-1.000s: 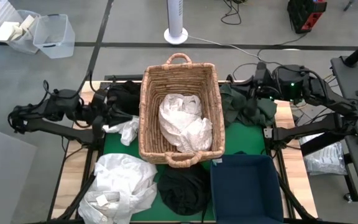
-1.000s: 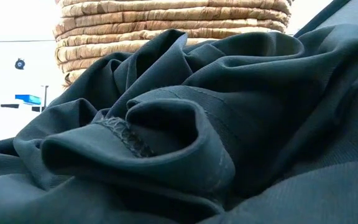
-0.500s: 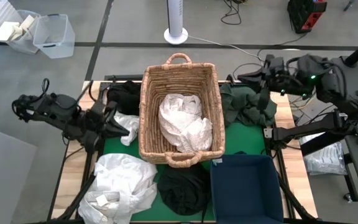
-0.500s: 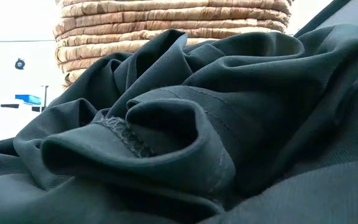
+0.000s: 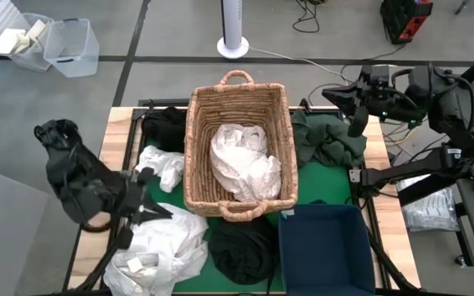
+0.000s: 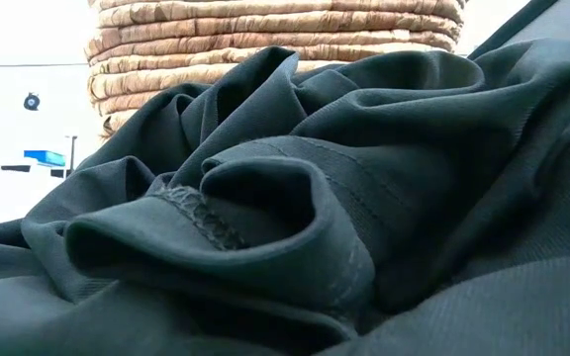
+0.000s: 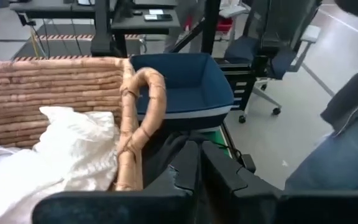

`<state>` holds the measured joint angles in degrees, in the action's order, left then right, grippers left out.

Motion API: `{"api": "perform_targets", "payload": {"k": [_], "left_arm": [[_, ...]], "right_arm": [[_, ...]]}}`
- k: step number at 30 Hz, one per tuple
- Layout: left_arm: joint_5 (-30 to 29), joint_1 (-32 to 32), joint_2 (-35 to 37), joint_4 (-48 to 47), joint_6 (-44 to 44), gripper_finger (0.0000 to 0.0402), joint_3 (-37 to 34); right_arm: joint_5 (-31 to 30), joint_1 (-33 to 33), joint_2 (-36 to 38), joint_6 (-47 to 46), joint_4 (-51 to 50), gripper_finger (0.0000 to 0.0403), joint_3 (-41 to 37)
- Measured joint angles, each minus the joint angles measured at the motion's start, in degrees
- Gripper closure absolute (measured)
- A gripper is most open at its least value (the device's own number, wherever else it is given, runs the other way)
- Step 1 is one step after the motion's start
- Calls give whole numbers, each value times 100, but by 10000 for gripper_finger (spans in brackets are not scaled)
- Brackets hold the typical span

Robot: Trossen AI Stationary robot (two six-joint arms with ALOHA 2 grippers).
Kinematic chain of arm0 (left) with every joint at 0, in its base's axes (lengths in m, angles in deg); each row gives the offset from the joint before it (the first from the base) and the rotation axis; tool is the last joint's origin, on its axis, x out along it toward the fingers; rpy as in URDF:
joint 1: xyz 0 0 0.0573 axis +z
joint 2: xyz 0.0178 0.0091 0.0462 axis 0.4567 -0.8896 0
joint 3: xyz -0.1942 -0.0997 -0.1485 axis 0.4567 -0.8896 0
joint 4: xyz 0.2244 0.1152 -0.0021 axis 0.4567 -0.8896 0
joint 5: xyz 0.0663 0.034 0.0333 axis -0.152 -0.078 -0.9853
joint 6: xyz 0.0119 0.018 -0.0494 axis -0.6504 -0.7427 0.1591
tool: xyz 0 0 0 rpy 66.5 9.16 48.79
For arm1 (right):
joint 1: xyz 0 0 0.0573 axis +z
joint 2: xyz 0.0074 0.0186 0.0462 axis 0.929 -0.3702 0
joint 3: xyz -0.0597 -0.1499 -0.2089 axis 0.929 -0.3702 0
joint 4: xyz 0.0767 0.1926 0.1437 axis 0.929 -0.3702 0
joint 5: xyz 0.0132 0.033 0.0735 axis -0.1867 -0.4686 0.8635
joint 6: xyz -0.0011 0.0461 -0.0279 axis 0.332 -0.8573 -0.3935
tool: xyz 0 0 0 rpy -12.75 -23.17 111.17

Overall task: Sort clothes
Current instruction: Put the black polo shirt into the laundry organizer

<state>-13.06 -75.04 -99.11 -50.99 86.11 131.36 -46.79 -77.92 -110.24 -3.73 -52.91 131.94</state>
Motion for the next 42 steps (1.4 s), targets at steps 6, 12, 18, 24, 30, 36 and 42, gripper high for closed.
{"api": "perform_targets", "payload": {"k": [6, 12, 18, 24, 30, 36, 42], "left_arm": [[-120, -62, -446, 318, 196, 401, -9], [-114, -97, -1228, 826, -41, 401, -7], [-650, -147, -2350, 1365, -388, 401, 261], [-717, -99, -3288, 1325, 170, 401, 929], [-715, -37, -4125, 791, 763, 401, 1635], [-663, 110, -4968, 154, 1279, 401, 2478], [-664, 255, -5824, -896, 1572, 401, 3609]], "right_arm": [[-10, 0, 6, -98, -63, 390, 0], [-11, 0, 49, 193, -189, 390, 2], [-10, 0, 85, 544, -562, 390, 181], [-11, -1, 131, 677, -1180, 390, 384], [-3, 0, 202, 814, -1338, 390, 440], [55, -1, 249, 889, -1340, 390, 439], [55, -2, 279, 961, -1351, 390, 435]]}}
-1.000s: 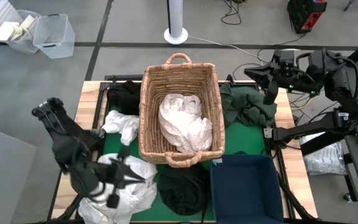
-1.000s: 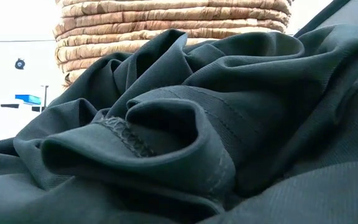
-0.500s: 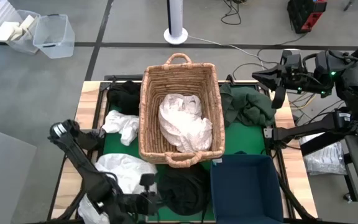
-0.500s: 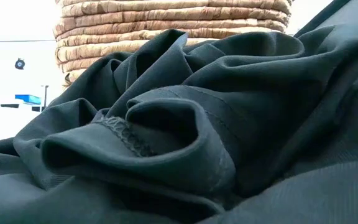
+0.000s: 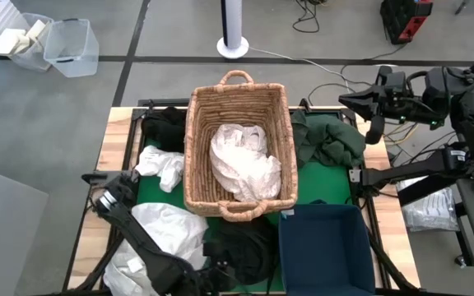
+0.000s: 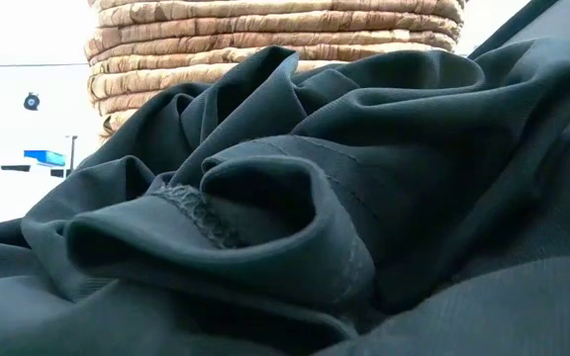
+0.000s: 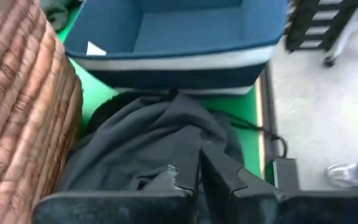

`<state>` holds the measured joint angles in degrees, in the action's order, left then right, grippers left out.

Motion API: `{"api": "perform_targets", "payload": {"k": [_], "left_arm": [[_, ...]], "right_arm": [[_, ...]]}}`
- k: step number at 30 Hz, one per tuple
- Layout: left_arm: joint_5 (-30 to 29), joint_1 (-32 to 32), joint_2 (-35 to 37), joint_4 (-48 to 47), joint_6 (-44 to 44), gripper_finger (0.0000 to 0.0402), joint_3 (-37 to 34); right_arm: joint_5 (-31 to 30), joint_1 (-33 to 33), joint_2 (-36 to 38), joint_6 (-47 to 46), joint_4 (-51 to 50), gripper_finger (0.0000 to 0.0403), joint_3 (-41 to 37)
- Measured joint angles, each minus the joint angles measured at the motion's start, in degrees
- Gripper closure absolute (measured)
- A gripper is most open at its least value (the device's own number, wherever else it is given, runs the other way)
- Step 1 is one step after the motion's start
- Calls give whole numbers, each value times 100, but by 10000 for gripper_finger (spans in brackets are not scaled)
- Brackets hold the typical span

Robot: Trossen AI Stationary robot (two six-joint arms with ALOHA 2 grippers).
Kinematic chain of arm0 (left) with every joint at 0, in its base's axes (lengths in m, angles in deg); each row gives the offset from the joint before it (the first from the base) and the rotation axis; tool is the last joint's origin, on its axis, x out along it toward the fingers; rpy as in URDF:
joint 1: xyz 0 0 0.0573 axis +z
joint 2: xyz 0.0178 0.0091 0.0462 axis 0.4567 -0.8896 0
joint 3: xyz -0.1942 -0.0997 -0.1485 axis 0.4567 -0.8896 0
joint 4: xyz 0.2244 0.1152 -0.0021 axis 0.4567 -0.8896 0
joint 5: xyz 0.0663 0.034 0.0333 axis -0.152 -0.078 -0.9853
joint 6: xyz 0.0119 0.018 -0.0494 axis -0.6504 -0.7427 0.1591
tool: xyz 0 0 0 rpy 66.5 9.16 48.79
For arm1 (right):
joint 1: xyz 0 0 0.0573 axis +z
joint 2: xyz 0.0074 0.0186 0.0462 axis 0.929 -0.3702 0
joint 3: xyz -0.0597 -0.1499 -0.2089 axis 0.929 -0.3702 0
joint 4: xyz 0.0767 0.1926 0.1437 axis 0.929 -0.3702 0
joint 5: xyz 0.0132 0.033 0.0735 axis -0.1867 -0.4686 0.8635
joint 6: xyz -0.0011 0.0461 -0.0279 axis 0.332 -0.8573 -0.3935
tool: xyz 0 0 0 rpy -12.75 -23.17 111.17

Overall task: Sort clothes
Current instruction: Put the black polo shirt into the laundry organizer

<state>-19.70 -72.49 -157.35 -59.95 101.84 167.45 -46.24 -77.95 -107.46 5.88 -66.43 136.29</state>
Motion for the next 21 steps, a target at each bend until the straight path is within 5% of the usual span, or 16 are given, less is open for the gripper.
{"api": "perform_targets", "payload": {"k": [8, 21], "left_arm": [[16, 227, -1217, -1342, 257, 401, 1571], [269, 432, -1252, -1004, 340, 401, 970]], "right_arm": [[1, 2, 1, -1, -9, 390, 0], [20, 2, 1, -13, -11, 390, -4]]}}
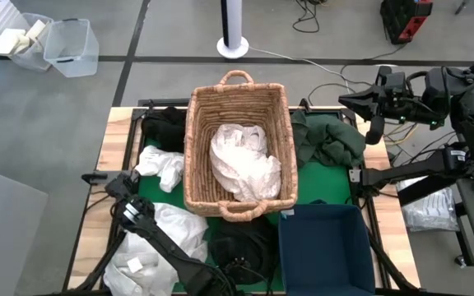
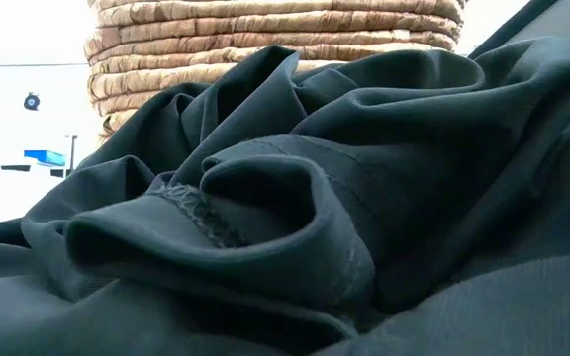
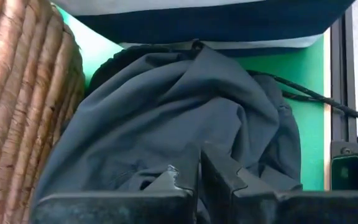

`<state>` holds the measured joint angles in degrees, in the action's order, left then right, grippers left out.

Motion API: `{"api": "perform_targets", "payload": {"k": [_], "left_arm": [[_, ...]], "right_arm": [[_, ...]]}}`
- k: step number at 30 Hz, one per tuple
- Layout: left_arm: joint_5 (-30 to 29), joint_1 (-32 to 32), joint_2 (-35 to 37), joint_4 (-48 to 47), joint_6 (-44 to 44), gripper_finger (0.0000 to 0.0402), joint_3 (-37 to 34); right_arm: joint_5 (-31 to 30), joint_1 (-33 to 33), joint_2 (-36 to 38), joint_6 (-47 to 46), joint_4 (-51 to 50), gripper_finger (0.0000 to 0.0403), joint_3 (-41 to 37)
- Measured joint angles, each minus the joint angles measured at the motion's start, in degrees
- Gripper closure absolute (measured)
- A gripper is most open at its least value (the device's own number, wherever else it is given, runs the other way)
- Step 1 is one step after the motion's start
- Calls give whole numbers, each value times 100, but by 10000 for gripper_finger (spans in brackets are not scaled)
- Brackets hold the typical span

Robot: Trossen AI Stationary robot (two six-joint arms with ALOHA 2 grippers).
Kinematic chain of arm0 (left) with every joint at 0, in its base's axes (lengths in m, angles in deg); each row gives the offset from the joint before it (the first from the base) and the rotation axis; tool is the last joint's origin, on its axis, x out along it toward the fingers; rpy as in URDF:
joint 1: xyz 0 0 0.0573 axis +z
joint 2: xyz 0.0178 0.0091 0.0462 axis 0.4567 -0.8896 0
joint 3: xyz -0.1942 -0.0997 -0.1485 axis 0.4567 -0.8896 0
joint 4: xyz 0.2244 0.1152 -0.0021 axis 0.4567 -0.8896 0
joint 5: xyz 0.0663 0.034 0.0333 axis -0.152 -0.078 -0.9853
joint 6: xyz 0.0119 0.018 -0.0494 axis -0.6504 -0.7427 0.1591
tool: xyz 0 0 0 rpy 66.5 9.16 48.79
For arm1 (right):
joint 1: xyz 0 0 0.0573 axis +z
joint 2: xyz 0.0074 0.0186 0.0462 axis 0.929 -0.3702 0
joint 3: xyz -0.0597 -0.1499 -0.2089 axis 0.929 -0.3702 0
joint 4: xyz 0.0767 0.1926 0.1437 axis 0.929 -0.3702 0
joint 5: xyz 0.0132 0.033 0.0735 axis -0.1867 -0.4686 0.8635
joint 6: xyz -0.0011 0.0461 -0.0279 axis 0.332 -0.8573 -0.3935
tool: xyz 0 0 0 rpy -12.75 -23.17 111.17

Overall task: Sort clothes
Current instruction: Put the black polo shirt into the laundry organizer

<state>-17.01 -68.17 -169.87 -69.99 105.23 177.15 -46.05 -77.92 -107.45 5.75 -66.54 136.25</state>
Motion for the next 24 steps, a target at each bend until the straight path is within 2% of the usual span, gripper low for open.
{"api": "perform_targets", "payload": {"k": [6, 18, 24], "left_arm": [[-3, 24, 0, -175, 124, 379, -30], [-40, 40, 0, -333, 506, 241, -325], [-457, 51, 0, -294, 868, 211, -652]], "right_arm": [[46, 0, 0, -81, 0, 390, 0], [87, -2, -4, -98, 0, 390, 0], [155, -2, -7, -151, 0, 390, 0]]}}
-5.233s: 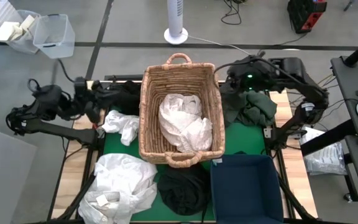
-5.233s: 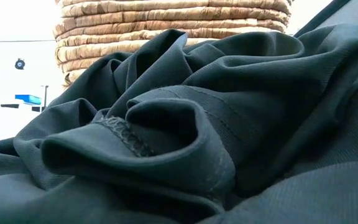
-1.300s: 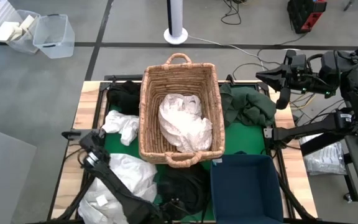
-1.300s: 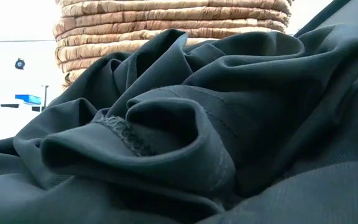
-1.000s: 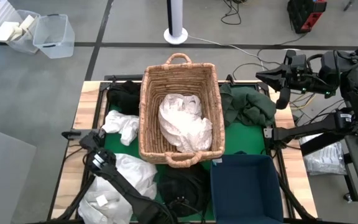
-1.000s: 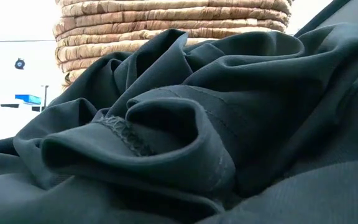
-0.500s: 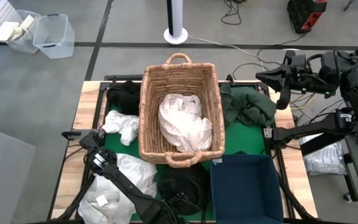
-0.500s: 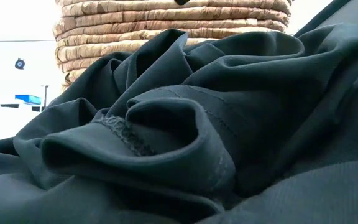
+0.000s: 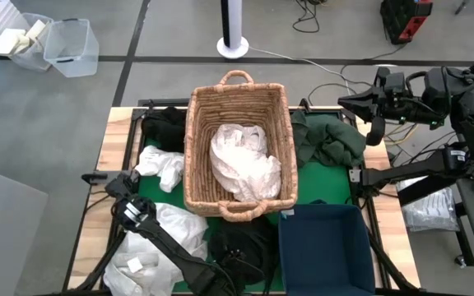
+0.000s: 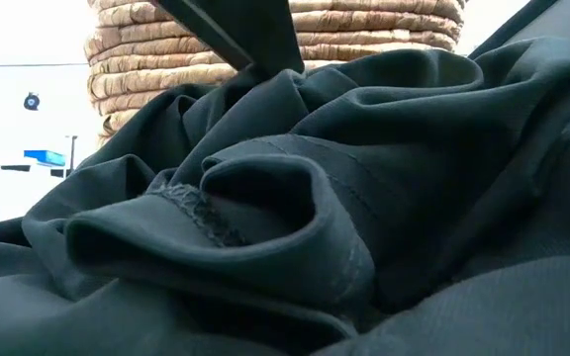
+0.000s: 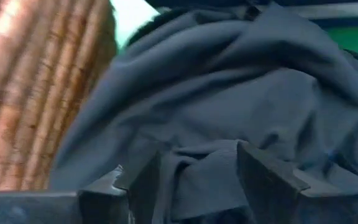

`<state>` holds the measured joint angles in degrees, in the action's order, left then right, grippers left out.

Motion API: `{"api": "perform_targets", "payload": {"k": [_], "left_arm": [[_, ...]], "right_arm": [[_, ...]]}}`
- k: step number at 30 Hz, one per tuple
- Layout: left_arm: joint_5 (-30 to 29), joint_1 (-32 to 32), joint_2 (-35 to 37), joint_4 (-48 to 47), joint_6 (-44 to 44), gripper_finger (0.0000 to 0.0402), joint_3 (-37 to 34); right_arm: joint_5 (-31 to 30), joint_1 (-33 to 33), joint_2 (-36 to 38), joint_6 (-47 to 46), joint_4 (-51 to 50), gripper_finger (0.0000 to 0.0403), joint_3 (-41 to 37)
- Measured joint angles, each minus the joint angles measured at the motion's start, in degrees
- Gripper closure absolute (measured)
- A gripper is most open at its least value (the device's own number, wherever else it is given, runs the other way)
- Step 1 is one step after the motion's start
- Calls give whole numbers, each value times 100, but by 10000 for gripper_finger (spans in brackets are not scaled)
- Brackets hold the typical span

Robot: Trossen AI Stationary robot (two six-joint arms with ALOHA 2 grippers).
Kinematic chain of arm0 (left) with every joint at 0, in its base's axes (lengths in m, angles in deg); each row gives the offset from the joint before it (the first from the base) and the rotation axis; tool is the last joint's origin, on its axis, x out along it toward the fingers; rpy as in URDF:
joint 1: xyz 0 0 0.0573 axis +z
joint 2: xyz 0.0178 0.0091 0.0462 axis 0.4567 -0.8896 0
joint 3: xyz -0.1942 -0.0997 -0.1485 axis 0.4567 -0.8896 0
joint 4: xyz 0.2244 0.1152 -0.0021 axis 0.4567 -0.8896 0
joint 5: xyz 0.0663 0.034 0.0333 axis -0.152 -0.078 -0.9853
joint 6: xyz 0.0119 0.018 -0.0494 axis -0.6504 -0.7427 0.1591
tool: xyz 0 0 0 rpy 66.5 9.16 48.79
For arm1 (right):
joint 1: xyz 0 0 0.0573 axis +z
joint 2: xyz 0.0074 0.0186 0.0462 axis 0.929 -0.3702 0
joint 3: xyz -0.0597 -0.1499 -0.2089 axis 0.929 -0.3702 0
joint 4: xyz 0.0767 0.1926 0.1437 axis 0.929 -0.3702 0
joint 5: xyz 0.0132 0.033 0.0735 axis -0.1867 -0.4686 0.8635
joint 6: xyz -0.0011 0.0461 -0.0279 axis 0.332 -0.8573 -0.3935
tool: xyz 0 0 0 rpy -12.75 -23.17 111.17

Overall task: Sort clothes
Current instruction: Put the black polo shirt into the laundry organizer

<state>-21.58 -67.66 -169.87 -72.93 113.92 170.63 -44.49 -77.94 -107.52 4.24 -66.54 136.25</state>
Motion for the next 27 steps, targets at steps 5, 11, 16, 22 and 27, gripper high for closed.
{"api": "perform_targets", "payload": {"k": [5, 11, 16, 22, 27], "left_arm": [[-259, 40, 0, 76, 269, 210, -188], [-269, 39, 3, 251, 915, 210, -450], [-279, 28, 41, 409, 1335, 209, -634], [-307, 2, 46, 630, 1835, 210, -814], [-263, -48, 55, 767, 2354, 222, -941]], "right_arm": [[0, 2, 0, 2, -2, 390, -2], [-2, 2, 0, 17, 0, 390, -1], [-4, 0, 0, 24, 0, 390, 0], [-4, 0, 0, 70, -2, 390, -2], [-4, 0, 0, 72, -2, 390, -1]]}}
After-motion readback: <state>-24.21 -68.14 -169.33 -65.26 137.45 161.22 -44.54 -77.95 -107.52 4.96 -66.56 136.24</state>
